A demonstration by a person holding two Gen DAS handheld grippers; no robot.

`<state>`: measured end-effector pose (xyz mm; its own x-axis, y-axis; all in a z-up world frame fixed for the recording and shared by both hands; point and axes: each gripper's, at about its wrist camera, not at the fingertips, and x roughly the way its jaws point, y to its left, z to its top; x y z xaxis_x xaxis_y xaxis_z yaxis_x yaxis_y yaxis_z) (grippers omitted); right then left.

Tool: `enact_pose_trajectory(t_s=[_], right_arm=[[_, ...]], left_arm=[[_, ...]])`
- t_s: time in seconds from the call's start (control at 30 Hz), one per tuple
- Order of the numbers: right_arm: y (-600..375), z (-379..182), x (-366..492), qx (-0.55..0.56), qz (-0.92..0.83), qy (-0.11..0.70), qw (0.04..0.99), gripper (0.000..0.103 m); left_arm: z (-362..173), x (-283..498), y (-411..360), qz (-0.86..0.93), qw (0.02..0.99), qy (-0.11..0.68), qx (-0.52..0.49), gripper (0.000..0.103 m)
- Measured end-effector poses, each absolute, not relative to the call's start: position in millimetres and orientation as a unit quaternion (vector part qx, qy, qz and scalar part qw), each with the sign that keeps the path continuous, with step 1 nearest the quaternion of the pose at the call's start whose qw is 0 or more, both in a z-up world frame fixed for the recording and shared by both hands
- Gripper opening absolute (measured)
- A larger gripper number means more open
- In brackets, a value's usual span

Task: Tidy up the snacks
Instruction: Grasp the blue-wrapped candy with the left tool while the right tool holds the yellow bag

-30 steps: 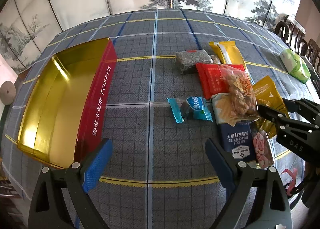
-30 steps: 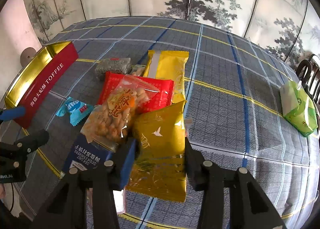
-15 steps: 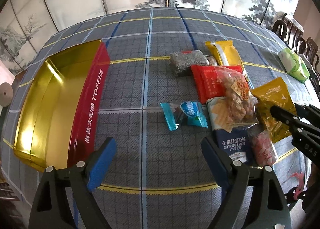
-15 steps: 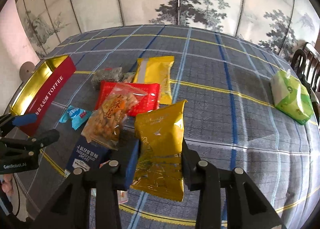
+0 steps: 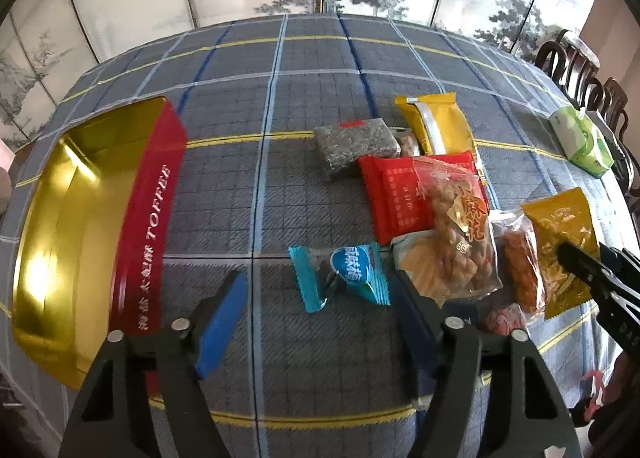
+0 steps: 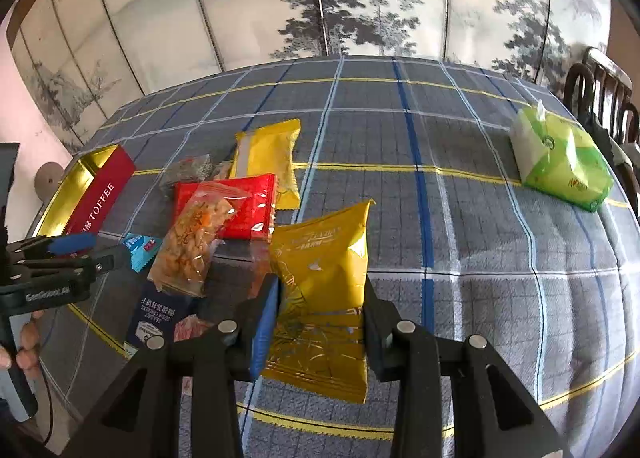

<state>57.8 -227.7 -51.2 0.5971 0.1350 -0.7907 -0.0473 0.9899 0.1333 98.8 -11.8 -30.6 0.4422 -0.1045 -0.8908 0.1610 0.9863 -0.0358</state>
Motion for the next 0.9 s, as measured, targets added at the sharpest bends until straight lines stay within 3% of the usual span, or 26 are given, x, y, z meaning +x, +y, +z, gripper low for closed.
enact_pose_trajectory(t_s=[0.13, 0.67, 0.9], right_arm=[[-231, -51, 57, 0.048, 0.047, 0.444, 0.893, 0.038], [-241, -53, 60, 0.066, 0.036, 0.444, 0.893, 0.038], [-243, -53, 58, 0.066, 0.032, 0.443, 0.894, 0.038]], left_arm=[[-35, 105, -16, -0.085, 0.846, 0.526, 0.034, 0.055], [-44, 111, -23, -0.105, 0.844, 0.524, 0.042, 0.034], [-43, 105, -24, -0.110, 0.848, 0.516, 0.050, 0.032]])
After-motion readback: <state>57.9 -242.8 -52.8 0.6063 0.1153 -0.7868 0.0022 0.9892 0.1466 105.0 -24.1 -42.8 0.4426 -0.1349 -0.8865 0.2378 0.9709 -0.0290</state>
